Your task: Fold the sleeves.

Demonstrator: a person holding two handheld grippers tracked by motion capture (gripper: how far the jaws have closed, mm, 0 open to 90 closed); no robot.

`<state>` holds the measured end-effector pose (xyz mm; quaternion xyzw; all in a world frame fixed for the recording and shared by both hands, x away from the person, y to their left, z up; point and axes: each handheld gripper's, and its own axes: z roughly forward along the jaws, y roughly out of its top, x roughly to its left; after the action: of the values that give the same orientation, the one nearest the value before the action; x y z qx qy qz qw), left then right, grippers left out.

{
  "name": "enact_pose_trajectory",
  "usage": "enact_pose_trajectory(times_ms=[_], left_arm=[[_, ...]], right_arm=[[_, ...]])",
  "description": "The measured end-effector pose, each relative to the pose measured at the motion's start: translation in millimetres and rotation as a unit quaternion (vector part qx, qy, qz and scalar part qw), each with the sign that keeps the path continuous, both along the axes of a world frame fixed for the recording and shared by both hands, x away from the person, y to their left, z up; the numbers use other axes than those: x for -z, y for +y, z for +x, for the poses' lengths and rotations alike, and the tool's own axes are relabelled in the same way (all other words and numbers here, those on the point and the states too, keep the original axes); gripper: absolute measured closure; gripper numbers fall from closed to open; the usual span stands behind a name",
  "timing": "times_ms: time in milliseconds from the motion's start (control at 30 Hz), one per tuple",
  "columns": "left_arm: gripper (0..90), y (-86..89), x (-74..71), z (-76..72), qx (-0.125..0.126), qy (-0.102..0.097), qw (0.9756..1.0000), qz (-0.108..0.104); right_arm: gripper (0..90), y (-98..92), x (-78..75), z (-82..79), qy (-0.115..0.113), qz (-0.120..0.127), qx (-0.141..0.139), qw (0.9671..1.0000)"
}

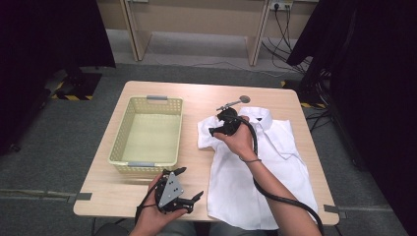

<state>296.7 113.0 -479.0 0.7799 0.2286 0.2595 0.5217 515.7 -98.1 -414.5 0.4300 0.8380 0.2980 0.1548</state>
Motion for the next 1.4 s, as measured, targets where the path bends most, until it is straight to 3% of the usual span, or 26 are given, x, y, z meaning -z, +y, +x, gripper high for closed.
enact_pose_trajectory(times_ms=[633, 1133, 1400], left_arm=[[8.1, 0.0, 0.1, -0.3, 0.001, -0.001, 1.0, 0.0], [8.1, 0.0, 0.1, -0.5, 0.002, -0.002, 1.0, 0.0], [8.1, 0.0, 0.1, -0.7, 0.002, -0.003, 1.0, 0.0]], right_arm=[[26.8, 25.3, 8.5, 3.7, 0.009, -0.009, -0.02, 0.9997], [30.7, 34.3, 30.5, 9.9, 0.028, -0.023, -0.024, 0.9991], [40.0, 36.2, 39.7, 11.0, 0.035, -0.024, -0.033, 0.9985]])
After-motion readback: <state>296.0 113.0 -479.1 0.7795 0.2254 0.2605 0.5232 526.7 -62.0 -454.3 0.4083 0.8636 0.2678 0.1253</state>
